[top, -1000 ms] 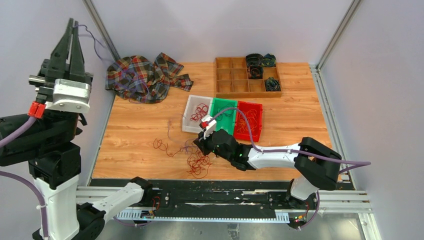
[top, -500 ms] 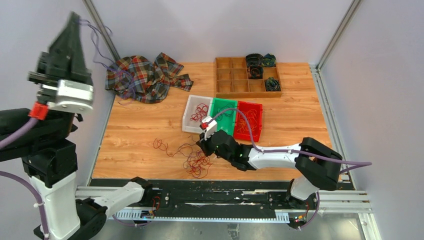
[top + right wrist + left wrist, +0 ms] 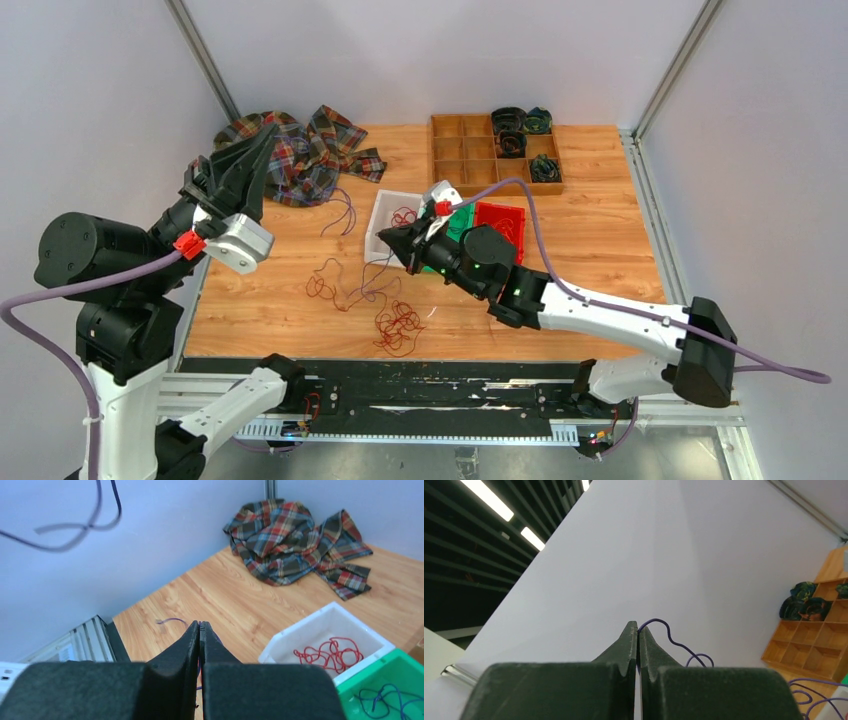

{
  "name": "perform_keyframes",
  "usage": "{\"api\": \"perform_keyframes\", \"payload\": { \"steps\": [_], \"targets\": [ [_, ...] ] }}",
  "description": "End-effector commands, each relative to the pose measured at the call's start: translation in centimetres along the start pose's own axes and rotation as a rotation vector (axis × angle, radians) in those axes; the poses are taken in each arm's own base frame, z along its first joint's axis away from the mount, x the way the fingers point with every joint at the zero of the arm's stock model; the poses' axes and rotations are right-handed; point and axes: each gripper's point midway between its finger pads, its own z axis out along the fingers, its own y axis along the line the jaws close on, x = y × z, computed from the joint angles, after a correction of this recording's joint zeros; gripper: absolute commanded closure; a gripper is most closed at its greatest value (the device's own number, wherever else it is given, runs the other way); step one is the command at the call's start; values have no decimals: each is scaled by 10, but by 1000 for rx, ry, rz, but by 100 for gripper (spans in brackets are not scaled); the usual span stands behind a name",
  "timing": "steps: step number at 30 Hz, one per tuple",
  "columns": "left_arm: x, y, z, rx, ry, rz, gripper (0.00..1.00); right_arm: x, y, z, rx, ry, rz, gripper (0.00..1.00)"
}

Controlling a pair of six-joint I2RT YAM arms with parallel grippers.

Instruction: Untangle the cables

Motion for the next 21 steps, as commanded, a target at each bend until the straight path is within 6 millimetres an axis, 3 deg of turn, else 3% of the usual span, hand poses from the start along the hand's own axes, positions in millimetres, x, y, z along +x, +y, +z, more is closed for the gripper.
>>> {"api": "perform_keyframes", "payload": {
  "steps": [1, 6, 11, 14, 16, 18, 21],
  "targets": [
    [-6, -13, -4, 38, -37, -35, 100, -51, 7, -9, -24, -98, 16, 99],
    [0, -22, -4, 52, -26, -55, 100, -108, 0, -26, -6, -228, 43, 99],
    [-2, -25, -4, 65, -39, -77, 100, -126, -6, -33, 13, -253, 2, 99],
    [-8, -32, -5, 103, -66, -104, 100, -116, -5, -31, -5, -213, -24, 94],
    [-11, -37, -5, 124, -79, -123, 100, -102, -4, -29, -16, -159, -37, 84],
    [-11, -39, -6, 130, -81, -131, 100, -80, -5, -25, -21, -77, -54, 78],
    [-7, -40, -5, 130, -70, -127, 100, -36, -13, -21, 7, 91, -74, 77]
  ]
}}
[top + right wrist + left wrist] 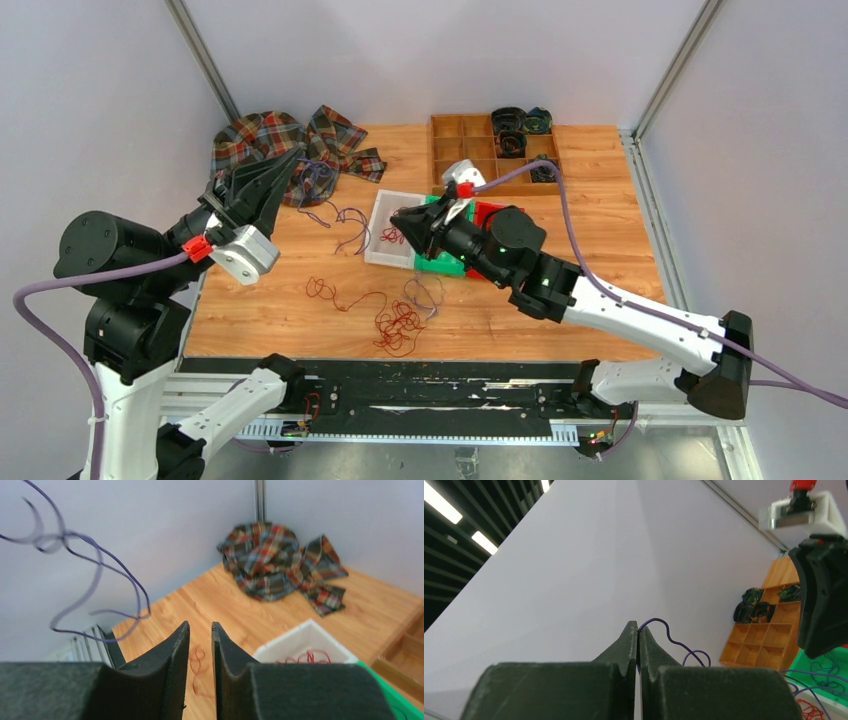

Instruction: Untangle the cables

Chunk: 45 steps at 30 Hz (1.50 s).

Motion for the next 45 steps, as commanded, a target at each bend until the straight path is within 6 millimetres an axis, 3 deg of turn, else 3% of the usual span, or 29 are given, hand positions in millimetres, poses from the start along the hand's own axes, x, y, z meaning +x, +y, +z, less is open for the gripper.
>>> {"api": "perform_keyframes", "payload": {
  "steps": [1, 4, 6, 10, 12, 16, 19, 24, 25, 32, 37, 45],
  "targets": [
    [-6, -3, -2, 12, -23, -13, 100, 62, -13, -3, 22, 255, -54, 75],
    [-4, -5, -2, 15, -20, -11, 100, 93, -20, -10, 46, 389, -60, 71],
    [-3, -6, -2, 17, -18, -13, 100, 97, -21, -15, 45, 401, -65, 62],
    [0, -11, -3, 34, -10, -17, 100, 68, -19, -12, 18, 316, -91, 51],
    [-1, -15, -5, 48, -11, -13, 100, 44, -12, -7, -24, 256, -96, 47],
    [1, -24, -8, 75, -12, -2, 100, -1, 18, -2, -173, 142, -100, 42],
    [2, -27, -10, 84, -10, -2, 100, -23, 38, -4, -272, 81, -89, 41],
    [4, -31, -10, 94, -7, -11, 99, -45, 63, -8, -398, 13, -63, 40],
    [4, -32, -10, 95, -8, -14, 100, -49, 67, -8, -423, 0, -57, 36],
    [5, -35, -9, 103, -7, -45, 100, -57, 97, 5, -574, -3, -24, 31],
    [5, -39, -10, 108, -10, -69, 100, -51, 106, 21, -613, 28, 14, 37],
    [4, -39, -12, 105, -11, -72, 100, -29, 109, 45, -616, 81, 91, 62]
  ]
}}
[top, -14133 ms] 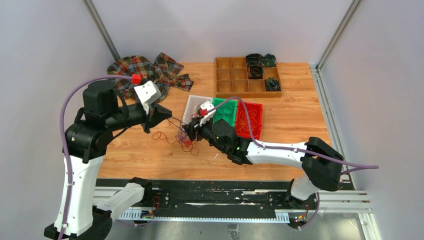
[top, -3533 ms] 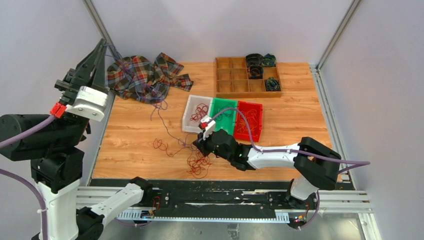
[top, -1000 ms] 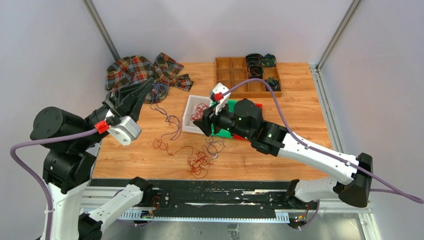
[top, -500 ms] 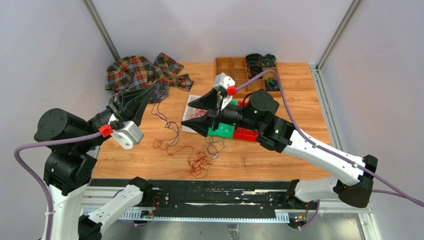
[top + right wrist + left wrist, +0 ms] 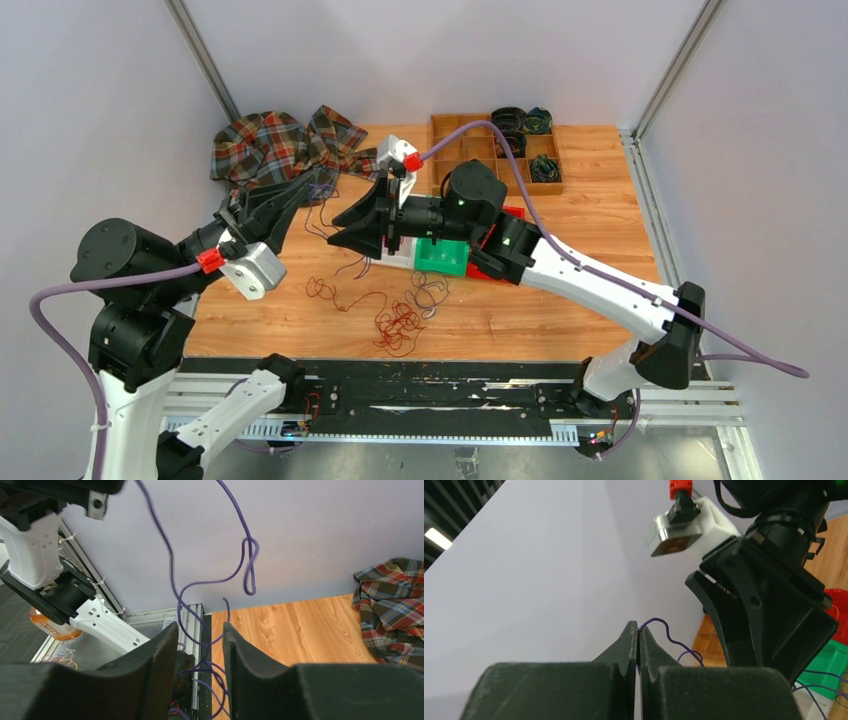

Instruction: Untangle the cables

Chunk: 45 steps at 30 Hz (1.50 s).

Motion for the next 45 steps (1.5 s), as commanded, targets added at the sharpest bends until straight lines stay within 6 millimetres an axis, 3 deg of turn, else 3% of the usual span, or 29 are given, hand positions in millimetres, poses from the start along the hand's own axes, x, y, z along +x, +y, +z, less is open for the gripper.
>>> {"api": "perform_keyframes", "payload": {
  "steps": [1, 6, 13, 21, 33, 38, 43, 45],
  "targets": [
    [-7, -1, -3, 1, -23, -7, 100, -12, 5, 9, -39, -41, 37, 65],
    [-8, -1, -3, 0, -26, -9, 100, 1, -1, 16, -32, -41, 78, 76],
    [-14, 7, -2, -10, -37, -1, 100, 39, -2, 26, -33, 8, 150, 88],
    [-23, 20, -3, -43, -47, 23, 100, 82, -2, 24, -11, 53, 217, 90],
    [-35, 39, -3, -97, -68, 68, 99, 129, -7, 9, 49, 112, 278, 91],
    [-42, 50, -5, -134, -82, 96, 100, 149, -11, 0, 86, 136, 295, 90],
    [-40, 55, -3, -147, -68, 109, 100, 171, -18, -14, 136, 165, 286, 70],
    [-38, 55, -3, -146, -61, 114, 100, 174, -21, -20, 165, 164, 270, 66]
  ]
}}
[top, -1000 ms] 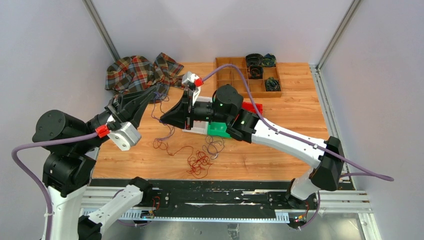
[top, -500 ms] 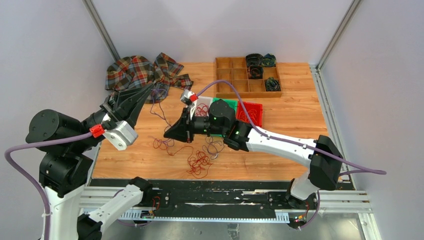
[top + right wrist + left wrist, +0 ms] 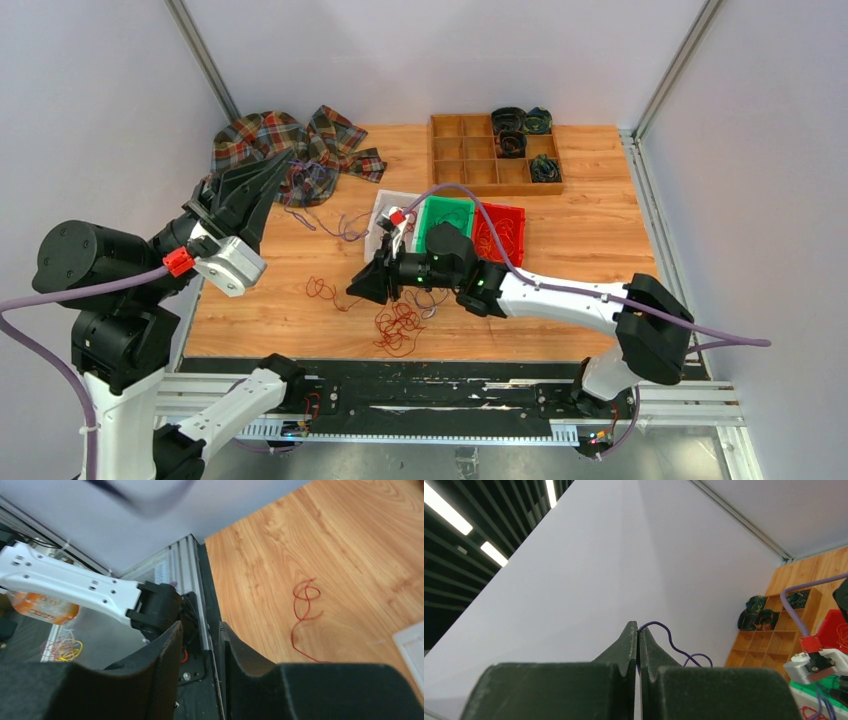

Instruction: Untangle the cables

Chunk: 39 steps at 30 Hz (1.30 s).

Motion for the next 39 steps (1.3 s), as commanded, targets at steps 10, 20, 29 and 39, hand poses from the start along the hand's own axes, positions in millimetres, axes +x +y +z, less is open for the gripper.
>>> {"api": "perform_keyframes", "payload": {
  "steps": [10, 20, 29, 39],
  "targets": [
    [-6, 12, 3, -41, -18, 4, 100, -4, -16, -32, 155, -73, -70, 64],
    [21, -17, 21, 19, 5, -206, 100, -44, -45, -72, 335, -215, -91, 56],
    [91, -66, 76, 80, 106, -503, 100, -62, -148, -209, 1017, -347, -122, 40],
    [160, -151, 162, 260, 199, -432, 100, -59, -182, -296, 1359, -380, -95, 40]
  ]
}}
